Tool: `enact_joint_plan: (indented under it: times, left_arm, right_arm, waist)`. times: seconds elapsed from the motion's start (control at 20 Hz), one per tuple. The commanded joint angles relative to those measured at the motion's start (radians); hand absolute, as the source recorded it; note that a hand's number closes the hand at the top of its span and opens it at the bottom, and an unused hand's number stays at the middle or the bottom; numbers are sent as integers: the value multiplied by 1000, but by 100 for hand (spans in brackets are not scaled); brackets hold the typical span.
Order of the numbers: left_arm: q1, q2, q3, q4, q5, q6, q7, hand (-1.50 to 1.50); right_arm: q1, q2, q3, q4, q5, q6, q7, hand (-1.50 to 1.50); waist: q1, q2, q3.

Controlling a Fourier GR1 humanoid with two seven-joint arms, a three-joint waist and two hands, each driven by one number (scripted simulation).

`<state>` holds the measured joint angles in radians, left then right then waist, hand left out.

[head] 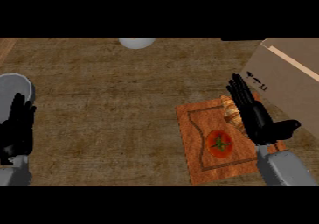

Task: Pick the tomato from the cutting board and place it in the cardboard box

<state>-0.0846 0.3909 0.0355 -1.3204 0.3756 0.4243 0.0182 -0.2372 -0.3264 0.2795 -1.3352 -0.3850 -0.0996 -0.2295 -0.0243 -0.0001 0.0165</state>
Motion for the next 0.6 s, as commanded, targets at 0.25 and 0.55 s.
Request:
enact_joint_plan:
  times: [0.25, 0.55]
  left_arm:
    - [-58, 167, -145, -115, -157, -183, -103, 0]
    - [-37, 175, -238, -177, -190, -271, -132, 0]
  right_arm:
    - [-3, -175, -193, -220, 235, -384, -56, -150]
    - [241, -322, -170, -321, 476, -578, 53, -150]
  waist:
    - [-207, -90, -28]
    - [-168, -47, -28]
